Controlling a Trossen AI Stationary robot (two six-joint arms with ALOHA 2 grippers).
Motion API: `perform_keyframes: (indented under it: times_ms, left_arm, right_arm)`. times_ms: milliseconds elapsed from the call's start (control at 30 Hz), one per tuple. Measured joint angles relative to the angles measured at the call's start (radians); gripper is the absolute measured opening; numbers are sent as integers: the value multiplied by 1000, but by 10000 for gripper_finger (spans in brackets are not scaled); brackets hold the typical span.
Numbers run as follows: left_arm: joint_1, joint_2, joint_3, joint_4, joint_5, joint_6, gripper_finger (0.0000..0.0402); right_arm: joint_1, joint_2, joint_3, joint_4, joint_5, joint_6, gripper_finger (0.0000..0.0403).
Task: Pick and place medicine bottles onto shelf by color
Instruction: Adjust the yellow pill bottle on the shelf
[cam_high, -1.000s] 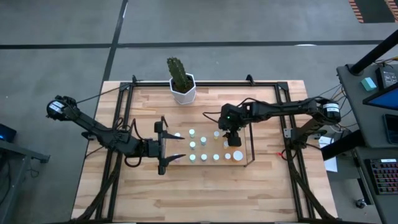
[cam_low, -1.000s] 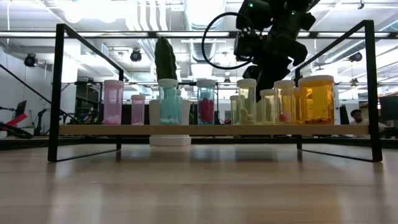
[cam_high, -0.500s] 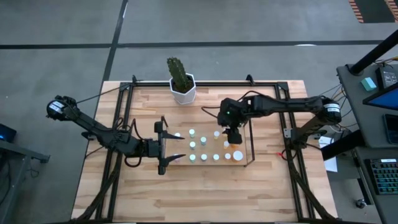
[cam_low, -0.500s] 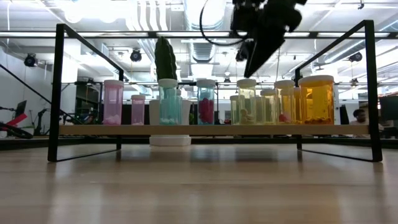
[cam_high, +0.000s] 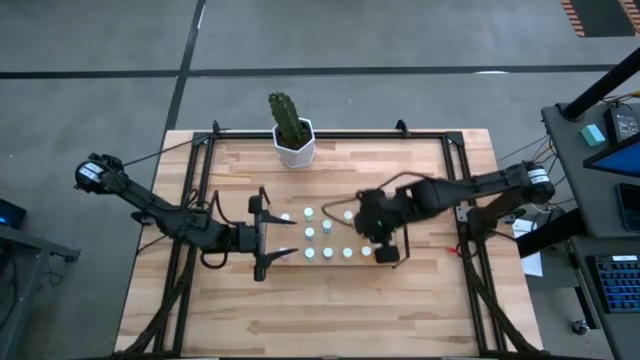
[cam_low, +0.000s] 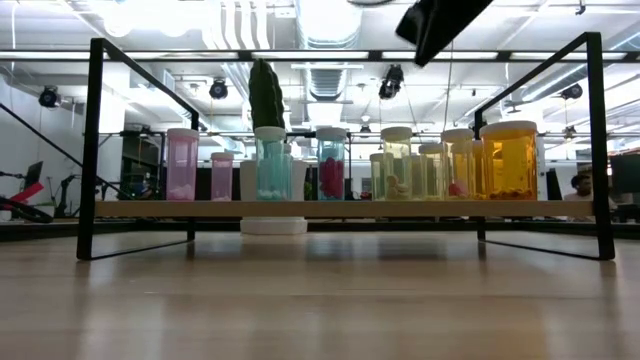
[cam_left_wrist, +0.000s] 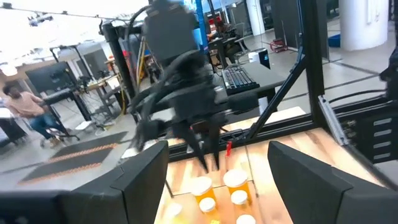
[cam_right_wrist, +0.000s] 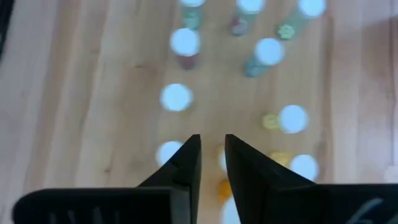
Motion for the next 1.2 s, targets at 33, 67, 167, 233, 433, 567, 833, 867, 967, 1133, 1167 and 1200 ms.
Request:
perform_keyframes:
  times_ms: [33,67,167,233,433,567,833,867,967,1133,1167,1200]
  left_arm:
    - [0,2,0,0,3,-9,259]
    - [0,3,0,0,3,-18,259]
    - [-1,4,-4,-2,5,-54,259]
    - [-1,4,-8,-2,8,-75,259]
    - [-2,4,-9,-1,9,-137,259]
    - [-2,4,-9,0,9,-164,259]
    - [-2,5,-9,0,10,-200,259]
    - [-2,5,-9,1,10,-213,259]
    - [-2,13,-7,2,11,-268,259]
    - [8,90,41,2,12,-288,257]
    - [12,112,57,1,12,-288,257]
    - [14,140,76,1,12,-288,257]
  right_arm:
    - [28,-4,-6,1,17,11,56]
    - [55,-7,-11,4,31,26,51]
    - [135,-22,-29,56,77,59,38]
    - [187,-38,-42,103,129,65,31]
    - [314,-114,-151,383,239,-18,18]
    - [338,-182,-292,667,262,-135,18]
    - [328,-301,-601,1143,267,-258,18]
    - [329,-316,-621,1164,279,-240,18]
    - [329,-361,-636,1133,367,-143,18]
    - [343,-404,-630,1057,384,-191,18]
    - [344,-412,-630,1052,381,-212,18]
    - [345,-421,-630,1053,381,-228,18]
